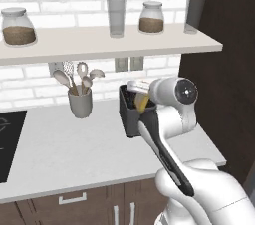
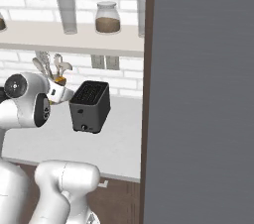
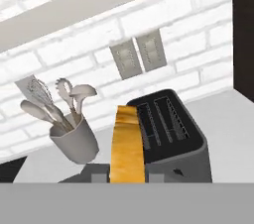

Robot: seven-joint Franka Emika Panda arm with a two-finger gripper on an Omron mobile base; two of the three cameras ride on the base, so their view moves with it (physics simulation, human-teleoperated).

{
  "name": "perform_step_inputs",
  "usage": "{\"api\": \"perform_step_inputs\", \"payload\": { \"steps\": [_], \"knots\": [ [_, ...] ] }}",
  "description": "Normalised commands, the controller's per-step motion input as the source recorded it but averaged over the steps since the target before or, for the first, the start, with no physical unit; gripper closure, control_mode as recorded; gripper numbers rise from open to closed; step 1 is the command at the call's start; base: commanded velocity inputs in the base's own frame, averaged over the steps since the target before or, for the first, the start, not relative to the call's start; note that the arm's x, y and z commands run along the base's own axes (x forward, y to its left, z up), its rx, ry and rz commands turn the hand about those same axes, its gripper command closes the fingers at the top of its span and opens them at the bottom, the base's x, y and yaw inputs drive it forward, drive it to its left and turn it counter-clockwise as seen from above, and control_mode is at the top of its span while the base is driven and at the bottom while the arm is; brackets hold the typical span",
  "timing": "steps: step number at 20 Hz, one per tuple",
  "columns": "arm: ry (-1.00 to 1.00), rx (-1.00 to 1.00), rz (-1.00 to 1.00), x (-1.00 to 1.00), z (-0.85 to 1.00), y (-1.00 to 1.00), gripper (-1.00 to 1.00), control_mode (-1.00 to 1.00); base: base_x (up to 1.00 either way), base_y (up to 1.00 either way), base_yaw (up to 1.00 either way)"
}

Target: Start the toaster. Once the lever pops up, take the bread to the plate on the dining counter.

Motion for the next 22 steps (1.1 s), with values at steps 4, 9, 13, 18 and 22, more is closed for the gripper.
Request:
{"api": "perform_step_inputs", "payload": {
  "steps": [4,9,13,18,22],
  "knots": [
    [0.16,0.13,0.00,-0.91,0.05,0.00,1.00,-1.00,0.00,0.00,0.00],
    [0.09,0.16,-0.01,-0.97,0.00,0.00,1.00,-1.00,0.00,0.00,0.00],
    [0.16,0.14,-0.05,-0.73,0.06,0.00,1.00,-1.00,0.00,0.00,0.00],
    [0.10,0.06,-0.03,-0.53,0.08,0.01,1.00,-1.00,0.00,0.00,0.00],
    [0.00,0.00,0.00,-0.08,0.00,0.03,1.00,-1.00,0.00,0.00,0.00]
  ]
}}
